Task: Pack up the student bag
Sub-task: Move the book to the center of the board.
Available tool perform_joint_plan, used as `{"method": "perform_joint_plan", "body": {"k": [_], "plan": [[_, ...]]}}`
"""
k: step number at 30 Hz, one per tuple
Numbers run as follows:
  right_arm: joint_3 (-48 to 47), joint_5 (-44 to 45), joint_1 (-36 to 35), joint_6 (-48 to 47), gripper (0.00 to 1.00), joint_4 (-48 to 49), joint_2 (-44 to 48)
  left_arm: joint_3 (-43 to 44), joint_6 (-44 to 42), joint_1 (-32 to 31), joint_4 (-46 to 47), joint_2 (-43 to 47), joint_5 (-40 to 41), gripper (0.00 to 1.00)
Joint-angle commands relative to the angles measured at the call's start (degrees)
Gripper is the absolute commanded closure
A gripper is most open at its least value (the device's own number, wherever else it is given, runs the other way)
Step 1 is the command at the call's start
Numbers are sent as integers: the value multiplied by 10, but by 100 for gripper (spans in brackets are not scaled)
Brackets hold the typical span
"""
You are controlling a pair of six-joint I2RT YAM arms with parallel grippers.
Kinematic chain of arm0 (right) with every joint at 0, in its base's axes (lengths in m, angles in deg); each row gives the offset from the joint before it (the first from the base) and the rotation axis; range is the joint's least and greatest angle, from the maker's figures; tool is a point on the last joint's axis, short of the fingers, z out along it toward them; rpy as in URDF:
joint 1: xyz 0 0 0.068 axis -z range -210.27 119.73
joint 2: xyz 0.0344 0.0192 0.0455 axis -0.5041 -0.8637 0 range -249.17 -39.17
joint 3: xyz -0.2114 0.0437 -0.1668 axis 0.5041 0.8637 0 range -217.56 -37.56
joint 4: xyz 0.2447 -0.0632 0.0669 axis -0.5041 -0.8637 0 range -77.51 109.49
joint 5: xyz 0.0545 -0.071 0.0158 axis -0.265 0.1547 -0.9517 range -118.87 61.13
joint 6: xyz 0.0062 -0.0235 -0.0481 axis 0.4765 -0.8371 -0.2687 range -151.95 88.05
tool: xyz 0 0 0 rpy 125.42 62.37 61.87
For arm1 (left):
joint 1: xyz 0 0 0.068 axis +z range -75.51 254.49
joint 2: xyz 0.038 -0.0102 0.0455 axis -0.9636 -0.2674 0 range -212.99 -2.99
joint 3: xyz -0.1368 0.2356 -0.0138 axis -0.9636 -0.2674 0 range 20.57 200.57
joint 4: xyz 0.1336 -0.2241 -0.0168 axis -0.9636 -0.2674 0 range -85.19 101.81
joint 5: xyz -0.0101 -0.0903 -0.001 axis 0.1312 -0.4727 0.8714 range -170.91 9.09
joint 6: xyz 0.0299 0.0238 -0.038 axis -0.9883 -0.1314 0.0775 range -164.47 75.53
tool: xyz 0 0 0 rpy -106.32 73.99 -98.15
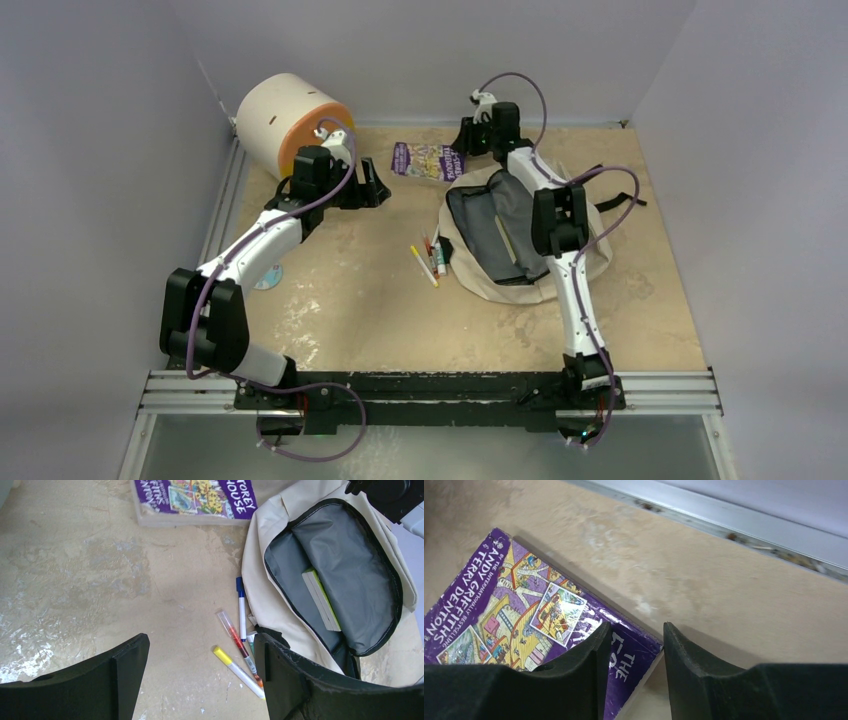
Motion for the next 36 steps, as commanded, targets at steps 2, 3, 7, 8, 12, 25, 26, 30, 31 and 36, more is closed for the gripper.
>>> {"method": "perform_joint_plan", "body": {"k": [2,3,7,8,12,25,26,30,31,36], "plan": [[3,-65,-61,-112,59,-119,-5,8,-14,7,20,13,0,24],[9,-70,-65,-122,59,-122,-1,8,-14,8,19,14,1,24],[27,-90,-82,-162,59,-137,12,7,-13,7,11,20,18,24],[26,-94,-86,-171,59,-145,13,6,-12,8,7,24,25,24],[30,-102,-106,-220,60,-177,19,7,-7,8,-13,37,58,24],[114,-119,-174,-303,58,-203,61,-46,58,15,-142,148,159,24],[121,-124,-179,-300,58,-201,64,-51,62,15,-151,159,160,24],[155,-127,-192,-287,58,-188,85,-68,74,16,-180,194,180,24],[168,-129,-194,-281,58,-182,92,-72,77,16,-187,202,182,24],[253,-141,-199,-216,58,-120,147,-98,105,16,-218,235,195,23]]}}
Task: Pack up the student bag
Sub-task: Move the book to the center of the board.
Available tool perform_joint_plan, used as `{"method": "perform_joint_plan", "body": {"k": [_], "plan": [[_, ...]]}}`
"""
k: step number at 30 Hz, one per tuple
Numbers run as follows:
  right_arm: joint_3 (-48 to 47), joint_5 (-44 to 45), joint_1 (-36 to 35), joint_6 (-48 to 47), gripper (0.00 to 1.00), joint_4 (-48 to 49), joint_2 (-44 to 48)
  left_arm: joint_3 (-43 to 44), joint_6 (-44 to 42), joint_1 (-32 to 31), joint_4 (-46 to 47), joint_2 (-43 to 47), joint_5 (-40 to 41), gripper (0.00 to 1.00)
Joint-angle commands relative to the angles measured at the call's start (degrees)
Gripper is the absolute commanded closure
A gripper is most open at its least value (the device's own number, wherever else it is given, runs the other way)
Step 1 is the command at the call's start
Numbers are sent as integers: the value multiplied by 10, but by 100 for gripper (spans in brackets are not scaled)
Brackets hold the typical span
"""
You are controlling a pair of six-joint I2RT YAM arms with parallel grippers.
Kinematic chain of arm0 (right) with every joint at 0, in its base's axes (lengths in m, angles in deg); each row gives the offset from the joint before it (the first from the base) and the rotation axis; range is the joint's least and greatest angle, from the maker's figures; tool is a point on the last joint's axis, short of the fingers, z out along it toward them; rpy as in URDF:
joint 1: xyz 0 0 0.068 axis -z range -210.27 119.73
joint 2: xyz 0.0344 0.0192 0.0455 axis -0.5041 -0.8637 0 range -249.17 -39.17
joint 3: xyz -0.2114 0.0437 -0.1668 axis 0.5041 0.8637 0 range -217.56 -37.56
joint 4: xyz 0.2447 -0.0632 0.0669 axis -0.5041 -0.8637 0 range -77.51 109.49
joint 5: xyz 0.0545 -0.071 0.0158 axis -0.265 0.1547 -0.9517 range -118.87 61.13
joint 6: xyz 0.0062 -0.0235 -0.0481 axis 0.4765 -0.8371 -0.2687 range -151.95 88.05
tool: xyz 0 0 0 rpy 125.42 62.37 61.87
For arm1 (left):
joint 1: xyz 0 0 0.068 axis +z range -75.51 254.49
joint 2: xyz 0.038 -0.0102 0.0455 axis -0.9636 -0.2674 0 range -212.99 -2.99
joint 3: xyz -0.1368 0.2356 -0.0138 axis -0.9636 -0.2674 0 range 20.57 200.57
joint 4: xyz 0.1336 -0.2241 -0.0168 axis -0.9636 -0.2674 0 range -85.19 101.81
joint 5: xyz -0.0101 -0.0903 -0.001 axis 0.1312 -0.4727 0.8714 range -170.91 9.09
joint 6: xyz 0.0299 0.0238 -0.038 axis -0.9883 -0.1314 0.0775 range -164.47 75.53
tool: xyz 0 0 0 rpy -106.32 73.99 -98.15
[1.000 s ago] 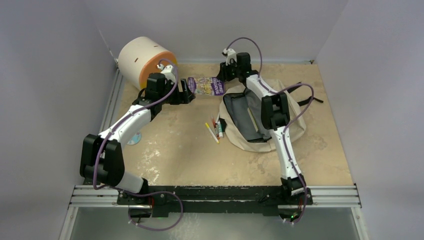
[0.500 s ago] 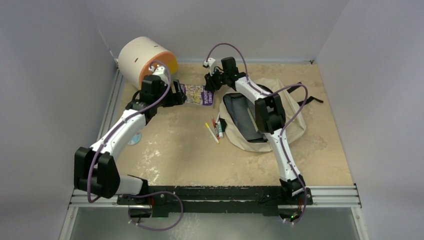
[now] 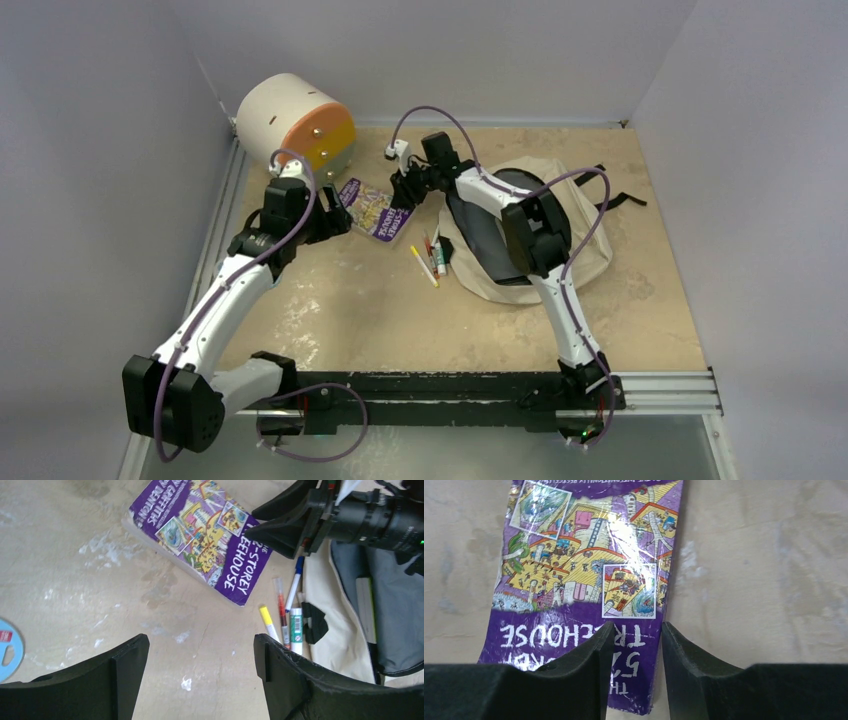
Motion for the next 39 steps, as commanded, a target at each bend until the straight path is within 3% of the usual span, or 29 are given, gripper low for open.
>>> {"method": "perform_joint_plan", "body": {"k": [1,12,21,32,39], "plan": [[96,-1,-15,72,58,-24,29,-22,37,5,-33,34,26,23],[286,64,-72,196,55,83,126,-38,69,5,-71,56,49,23],[440,156,-113,355,52,183,235,-48,73,6,-75,39,51,22],[494,251,-198,454,49,209,284,-91,111,6,-58,-1,24,22],[554,252,-240,518,44,271,323,-80,151,6,-114,7,86,21]]}}
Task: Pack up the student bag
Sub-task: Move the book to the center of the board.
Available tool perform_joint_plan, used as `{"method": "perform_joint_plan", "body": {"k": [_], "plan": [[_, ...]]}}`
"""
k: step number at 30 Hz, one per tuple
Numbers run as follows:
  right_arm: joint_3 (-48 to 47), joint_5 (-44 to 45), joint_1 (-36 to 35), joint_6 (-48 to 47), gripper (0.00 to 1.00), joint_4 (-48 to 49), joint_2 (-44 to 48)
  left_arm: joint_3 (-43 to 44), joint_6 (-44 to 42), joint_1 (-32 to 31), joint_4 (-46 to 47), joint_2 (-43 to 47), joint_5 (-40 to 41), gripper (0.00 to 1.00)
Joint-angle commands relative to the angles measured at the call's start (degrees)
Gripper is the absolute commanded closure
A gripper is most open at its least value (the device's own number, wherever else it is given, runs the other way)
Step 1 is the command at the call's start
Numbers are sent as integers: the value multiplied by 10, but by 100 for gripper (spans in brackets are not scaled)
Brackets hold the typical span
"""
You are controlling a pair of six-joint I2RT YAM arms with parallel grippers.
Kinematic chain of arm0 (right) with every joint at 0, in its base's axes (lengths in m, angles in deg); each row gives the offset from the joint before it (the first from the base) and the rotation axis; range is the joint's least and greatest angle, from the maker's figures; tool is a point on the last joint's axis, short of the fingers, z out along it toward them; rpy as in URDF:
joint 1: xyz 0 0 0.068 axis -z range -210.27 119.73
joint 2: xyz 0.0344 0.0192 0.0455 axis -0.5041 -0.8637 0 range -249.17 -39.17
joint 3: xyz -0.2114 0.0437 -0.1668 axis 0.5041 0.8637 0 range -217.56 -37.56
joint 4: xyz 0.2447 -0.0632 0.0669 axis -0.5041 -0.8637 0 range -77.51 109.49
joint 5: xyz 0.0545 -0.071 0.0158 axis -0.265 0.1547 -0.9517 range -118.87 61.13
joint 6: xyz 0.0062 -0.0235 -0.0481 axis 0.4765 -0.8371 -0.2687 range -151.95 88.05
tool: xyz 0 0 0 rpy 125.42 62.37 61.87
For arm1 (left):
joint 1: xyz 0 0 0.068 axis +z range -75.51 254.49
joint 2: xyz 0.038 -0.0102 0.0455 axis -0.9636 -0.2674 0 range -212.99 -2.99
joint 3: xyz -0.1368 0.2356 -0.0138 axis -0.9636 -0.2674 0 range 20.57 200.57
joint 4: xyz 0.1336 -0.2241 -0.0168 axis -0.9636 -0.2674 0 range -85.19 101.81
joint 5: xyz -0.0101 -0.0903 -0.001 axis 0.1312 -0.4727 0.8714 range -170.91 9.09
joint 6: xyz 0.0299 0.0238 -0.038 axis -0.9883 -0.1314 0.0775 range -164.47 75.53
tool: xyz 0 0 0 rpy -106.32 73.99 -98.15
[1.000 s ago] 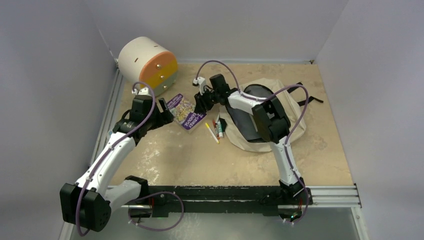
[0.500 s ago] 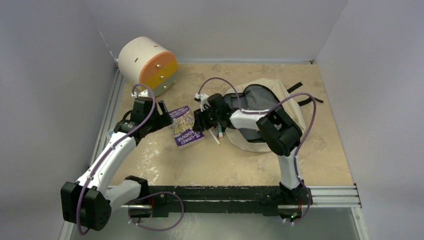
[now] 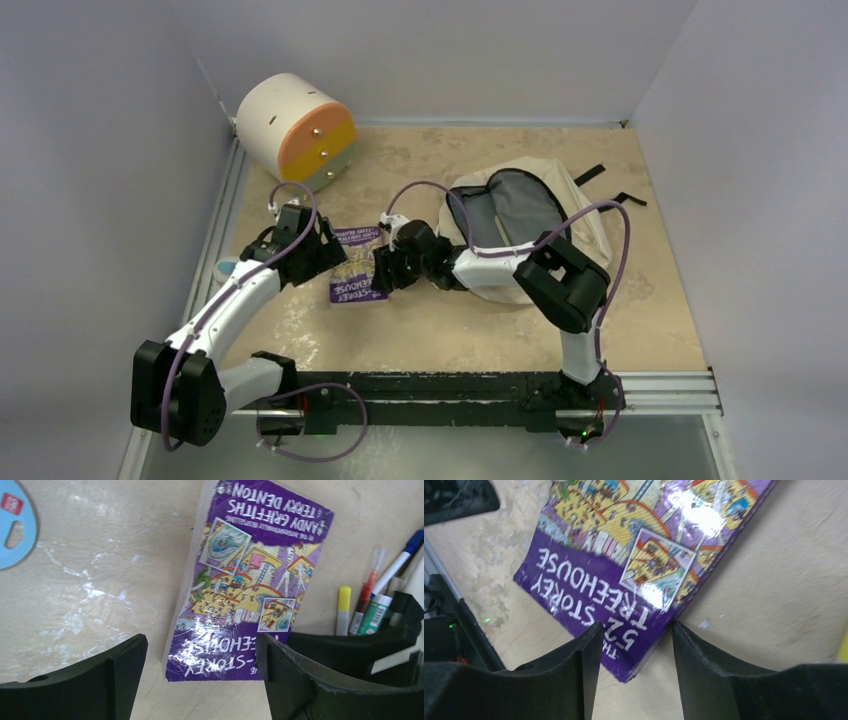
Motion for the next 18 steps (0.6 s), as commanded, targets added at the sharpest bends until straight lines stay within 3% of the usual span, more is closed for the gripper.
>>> {"method": "perform_joint_plan", "body": {"k": [1,5,11,18], "plan": [[33,1,-29,52,43,27,29,16,42,5,-33,20,54,21],[50,-43,-42,52,40,84,62,23,83,5,-77,39,76,21],[39,74,-34,26,35,60,120,-4,179,5,-130,80,58,20],[-103,89,25,-65,30,-37,33,-62,226,5,-116,161,-6,20]]}}
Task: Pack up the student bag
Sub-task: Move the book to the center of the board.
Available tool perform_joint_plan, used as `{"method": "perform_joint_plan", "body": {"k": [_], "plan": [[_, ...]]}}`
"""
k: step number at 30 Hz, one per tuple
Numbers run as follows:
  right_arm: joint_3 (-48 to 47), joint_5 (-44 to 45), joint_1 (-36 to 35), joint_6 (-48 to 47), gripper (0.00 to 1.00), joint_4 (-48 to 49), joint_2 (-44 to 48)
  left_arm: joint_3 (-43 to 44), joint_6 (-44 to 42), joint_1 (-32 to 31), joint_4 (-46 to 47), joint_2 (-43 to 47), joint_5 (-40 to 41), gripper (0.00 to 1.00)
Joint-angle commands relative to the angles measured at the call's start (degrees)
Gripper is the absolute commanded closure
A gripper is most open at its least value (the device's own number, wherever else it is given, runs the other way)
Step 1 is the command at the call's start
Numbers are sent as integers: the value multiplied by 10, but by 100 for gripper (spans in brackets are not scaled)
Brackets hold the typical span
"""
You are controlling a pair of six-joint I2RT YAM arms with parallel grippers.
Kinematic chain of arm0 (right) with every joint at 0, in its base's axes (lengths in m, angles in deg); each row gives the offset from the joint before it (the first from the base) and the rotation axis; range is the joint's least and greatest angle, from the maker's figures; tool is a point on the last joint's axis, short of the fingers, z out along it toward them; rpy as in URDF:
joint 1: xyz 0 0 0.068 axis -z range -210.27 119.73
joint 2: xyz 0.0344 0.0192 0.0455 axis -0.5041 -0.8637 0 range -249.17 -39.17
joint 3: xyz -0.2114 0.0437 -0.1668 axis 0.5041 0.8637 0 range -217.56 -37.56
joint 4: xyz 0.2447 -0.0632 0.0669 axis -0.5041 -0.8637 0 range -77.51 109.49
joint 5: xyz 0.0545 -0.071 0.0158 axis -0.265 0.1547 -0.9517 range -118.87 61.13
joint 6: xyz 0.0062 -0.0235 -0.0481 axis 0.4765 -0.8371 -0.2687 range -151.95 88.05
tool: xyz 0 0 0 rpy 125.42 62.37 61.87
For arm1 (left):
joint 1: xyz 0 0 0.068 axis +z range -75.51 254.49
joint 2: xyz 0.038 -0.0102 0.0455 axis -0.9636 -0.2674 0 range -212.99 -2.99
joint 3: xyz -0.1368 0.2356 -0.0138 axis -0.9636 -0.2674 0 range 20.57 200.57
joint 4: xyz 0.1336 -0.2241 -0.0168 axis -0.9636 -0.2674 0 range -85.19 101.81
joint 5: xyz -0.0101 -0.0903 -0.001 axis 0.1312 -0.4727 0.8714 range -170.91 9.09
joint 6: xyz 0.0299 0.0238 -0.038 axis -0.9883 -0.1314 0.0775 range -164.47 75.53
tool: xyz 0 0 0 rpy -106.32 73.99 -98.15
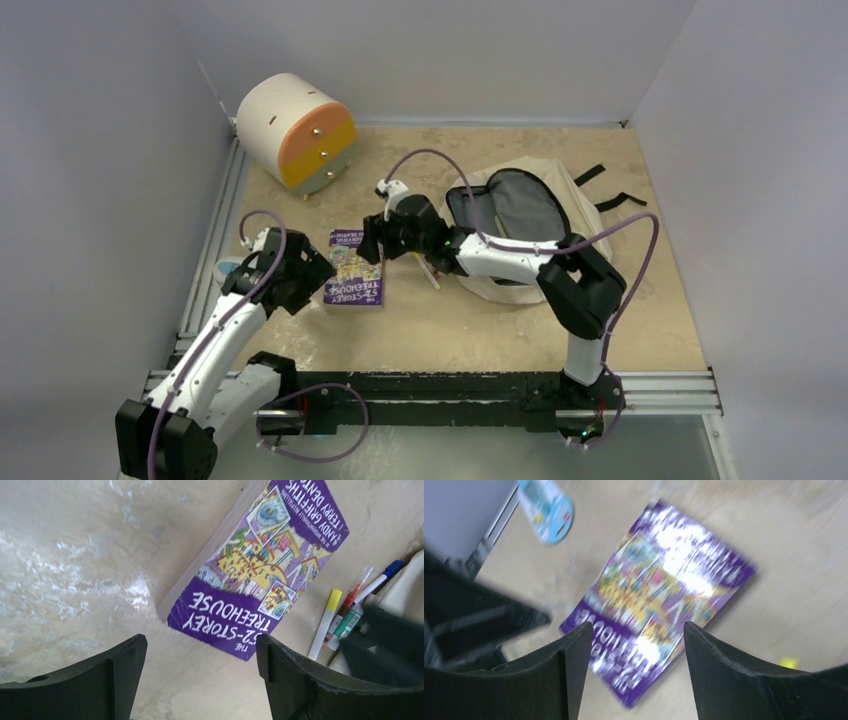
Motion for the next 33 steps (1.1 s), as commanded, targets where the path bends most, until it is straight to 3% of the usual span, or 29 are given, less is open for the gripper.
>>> {"method": "perform_joint_plan", "body": {"k": [1,7,17,28,33], "plan": [[-92,23,40,-69,29,-48,-57,-35,54,4,5,47,-50,20],[-199,-10,70,-110,22,-67,-144,-72,66,3,37,48,-100,20],[-332,-86,78,-171,21,-94,-265,-107,72,-3,128,8,-140,20],[-312,-137,79,-173,22,-133,-261,-123,81,-5,199,-79,-120,20],[-264,-152,80,-179,28,-142,-235,-113,80,-5,208,-121,-103,20]]}}
